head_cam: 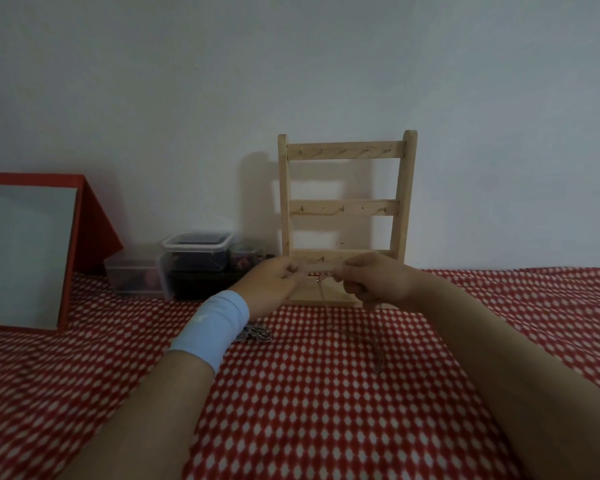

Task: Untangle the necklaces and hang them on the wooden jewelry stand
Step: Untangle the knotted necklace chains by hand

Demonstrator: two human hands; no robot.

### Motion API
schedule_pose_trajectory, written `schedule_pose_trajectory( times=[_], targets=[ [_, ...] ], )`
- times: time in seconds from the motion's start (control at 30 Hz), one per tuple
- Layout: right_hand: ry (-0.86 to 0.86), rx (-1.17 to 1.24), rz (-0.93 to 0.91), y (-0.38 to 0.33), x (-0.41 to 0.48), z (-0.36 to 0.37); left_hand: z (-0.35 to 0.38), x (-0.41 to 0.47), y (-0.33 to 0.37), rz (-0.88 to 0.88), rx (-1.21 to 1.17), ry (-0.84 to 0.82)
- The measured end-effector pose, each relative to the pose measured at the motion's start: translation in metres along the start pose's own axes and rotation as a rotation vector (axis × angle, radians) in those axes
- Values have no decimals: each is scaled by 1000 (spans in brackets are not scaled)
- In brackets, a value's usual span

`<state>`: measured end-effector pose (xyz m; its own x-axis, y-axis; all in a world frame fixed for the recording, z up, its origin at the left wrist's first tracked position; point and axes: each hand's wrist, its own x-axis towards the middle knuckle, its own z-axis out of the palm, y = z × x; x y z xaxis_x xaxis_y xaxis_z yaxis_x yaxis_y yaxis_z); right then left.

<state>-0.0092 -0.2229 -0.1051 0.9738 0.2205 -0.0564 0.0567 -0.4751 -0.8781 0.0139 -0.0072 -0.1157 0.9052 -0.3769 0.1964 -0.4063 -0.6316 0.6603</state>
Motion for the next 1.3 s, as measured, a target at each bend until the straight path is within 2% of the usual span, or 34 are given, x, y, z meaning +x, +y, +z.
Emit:
schedule_pose_trajectory(
  times=[0.17,0.3,0.5,0.7,0.93,1.13,1.3],
  targets=[
    [-50,305,-35,-2,2,11,-10,-4,8,54,63,-55],
    [-124,457,-79,-5,1,18,-12,-6,13,-24,-161,-58],
    [-96,420,-182,-8,1,17,-12,-6,20,-44,-303,-165],
    [-74,451,-184,-6,3,13,-5,-4,17,23,-450,-48],
    [-31,372,-216,-11,0,14,-6,-3,16,73,-340,74],
    [205,162,-294,-14,0,18,-8,-4,17,83,-292,94],
    [209,157,-249,-16,-3,17,-12,-6,17,91,-212,112]
  ],
)
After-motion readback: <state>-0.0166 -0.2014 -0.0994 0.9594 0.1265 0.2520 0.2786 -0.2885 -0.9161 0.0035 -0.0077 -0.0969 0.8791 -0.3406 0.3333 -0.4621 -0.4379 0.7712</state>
